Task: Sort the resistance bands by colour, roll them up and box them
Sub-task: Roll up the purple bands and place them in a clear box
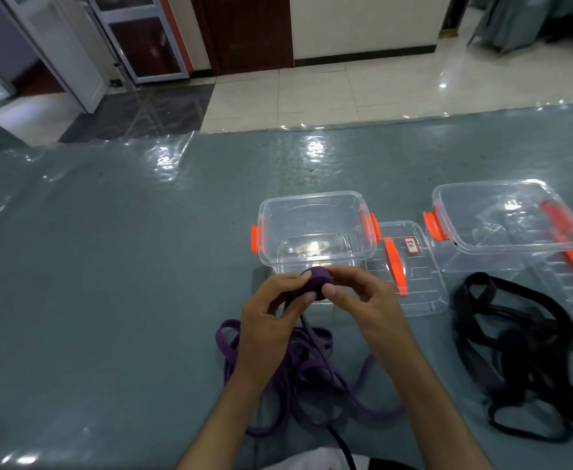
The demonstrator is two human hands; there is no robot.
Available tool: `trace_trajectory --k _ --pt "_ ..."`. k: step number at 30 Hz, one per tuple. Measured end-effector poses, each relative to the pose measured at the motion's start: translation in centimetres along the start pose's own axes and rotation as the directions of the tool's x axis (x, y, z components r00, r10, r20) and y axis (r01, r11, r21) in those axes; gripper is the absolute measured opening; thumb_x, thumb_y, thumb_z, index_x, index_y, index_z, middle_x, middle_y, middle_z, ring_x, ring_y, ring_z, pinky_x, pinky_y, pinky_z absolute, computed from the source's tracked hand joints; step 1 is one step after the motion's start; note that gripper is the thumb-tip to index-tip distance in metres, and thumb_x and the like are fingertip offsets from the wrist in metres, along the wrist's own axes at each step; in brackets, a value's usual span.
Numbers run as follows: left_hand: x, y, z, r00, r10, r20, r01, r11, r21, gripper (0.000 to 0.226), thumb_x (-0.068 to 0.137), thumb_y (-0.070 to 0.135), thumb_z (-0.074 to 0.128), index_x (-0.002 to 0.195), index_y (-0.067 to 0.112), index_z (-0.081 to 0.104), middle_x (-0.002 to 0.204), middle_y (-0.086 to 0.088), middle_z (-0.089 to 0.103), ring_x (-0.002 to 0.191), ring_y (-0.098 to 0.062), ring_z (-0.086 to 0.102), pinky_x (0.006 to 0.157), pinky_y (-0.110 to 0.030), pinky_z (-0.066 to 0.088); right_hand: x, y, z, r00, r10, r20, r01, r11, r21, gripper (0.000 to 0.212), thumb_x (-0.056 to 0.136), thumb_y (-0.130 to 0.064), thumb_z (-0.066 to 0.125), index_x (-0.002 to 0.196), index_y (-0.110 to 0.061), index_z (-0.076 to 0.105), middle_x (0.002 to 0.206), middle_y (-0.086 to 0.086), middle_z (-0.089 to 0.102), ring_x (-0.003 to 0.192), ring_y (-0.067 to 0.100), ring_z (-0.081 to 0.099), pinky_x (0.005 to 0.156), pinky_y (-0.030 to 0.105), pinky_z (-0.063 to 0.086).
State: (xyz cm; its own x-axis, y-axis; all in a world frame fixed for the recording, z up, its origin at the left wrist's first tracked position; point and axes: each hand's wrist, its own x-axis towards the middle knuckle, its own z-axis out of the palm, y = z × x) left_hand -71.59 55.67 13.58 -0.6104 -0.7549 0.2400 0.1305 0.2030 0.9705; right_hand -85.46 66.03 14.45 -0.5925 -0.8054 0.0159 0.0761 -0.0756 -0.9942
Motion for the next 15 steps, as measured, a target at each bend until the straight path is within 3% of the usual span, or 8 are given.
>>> trace_trajectory --k 3,7,12,15 --pt "0.3 0.4 -0.4 0.999 0.016 0.043 -0.018 0.999 0.045 0.031 0.09 0.005 0.074 0.118 0.017 0.075 0.117 0.002 0.073 0.115 -0.025 0.07 0.098 -0.027 0.055 -0.1 -0.1 -0.1 0.998 -0.056 0.012 0.056 0.998 -0.003 0.038 0.085 -0.009 0.079 0.122 -0.014 0.07 0.121 0.0 0.074 0.113 0.023 0.07 0.093 0.037 0.06" --pt "0.5 0.6 -0.5 0.991 0.069 0.113 -0.079 0.993 0.087 0.032 0.092 0.004 0.072 0.124 0.012 0.074 0.121 0.0 0.071 0.117 -0.026 0.068 0.099 -0.032 0.056 0.0 -0.3 -0.2 0.99 -0.137 -0.038 0.137 0.991 0.001 0.028 0.082 -0.009 0.08 0.109 -0.014 0.075 0.104 0.004 0.079 0.103 0.024 0.075 0.091 0.04 0.062" --pt "0.2 1.8 1.2 0.985 -0.052 -0.163 0.041 0.997 -0.07 0.023 0.087 0.012 0.078 0.11 0.013 0.071 0.105 -0.009 0.075 0.1 -0.029 0.074 0.087 -0.028 0.059 -0.3 -0.7 1.1 0.984 -0.121 -0.13 0.148 0.963 0.225 0.021 0.083 -0.004 0.076 0.103 -0.007 0.073 0.104 0.015 0.076 0.104 0.034 0.074 0.084 0.038 0.063" --pt "0.6 1.8 1.1 0.974 -0.047 -0.221 0.035 0.998 -0.055 0.017 0.087 0.013 0.079 0.103 0.016 0.072 0.099 -0.008 0.076 0.095 -0.029 0.075 0.084 -0.027 0.058 0.2 -0.7 1.0 0.992 -0.075 -0.105 0.091 0.982 0.165 0.015 0.08 -0.011 0.08 0.091 -0.012 0.072 0.107 0.013 0.076 0.106 0.03 0.074 0.089 0.045 0.062"
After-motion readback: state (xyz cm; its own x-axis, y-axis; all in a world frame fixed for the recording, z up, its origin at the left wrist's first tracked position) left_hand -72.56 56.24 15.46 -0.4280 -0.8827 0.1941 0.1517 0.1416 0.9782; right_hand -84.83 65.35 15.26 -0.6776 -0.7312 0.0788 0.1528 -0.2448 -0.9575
